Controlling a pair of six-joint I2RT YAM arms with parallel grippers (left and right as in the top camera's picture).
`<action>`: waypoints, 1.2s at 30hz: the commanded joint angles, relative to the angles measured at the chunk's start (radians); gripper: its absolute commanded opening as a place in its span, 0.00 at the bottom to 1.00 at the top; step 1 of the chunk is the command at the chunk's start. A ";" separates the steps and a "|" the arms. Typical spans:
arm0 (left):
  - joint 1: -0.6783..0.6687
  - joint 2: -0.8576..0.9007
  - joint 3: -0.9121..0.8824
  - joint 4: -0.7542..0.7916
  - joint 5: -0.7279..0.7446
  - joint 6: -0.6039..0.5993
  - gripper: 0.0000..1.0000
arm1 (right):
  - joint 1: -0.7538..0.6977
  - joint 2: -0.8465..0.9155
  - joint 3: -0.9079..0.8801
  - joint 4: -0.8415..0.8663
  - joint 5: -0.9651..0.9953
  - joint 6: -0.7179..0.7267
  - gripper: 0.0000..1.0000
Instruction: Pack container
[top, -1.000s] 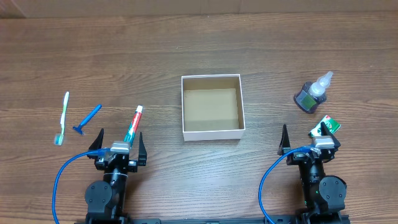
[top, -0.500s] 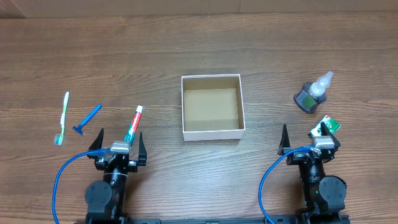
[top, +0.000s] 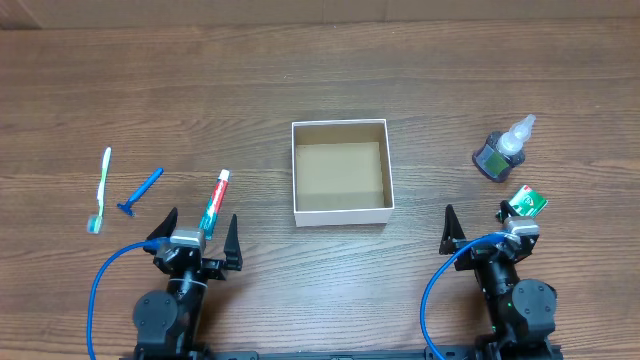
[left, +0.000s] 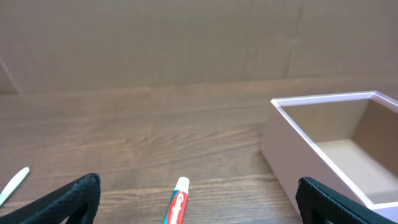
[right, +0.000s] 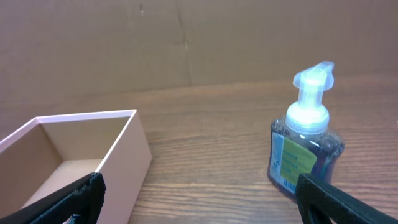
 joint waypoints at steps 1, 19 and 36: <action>0.006 0.025 0.168 -0.058 0.041 -0.032 1.00 | 0.006 0.049 0.146 -0.033 -0.006 0.027 1.00; 0.006 0.765 1.004 -0.786 0.045 -0.031 1.00 | 0.006 0.882 0.962 -0.612 -0.221 0.027 1.00; 0.006 0.993 1.163 -0.933 0.066 -0.109 1.00 | -0.169 1.253 1.315 -0.723 -0.037 0.301 1.00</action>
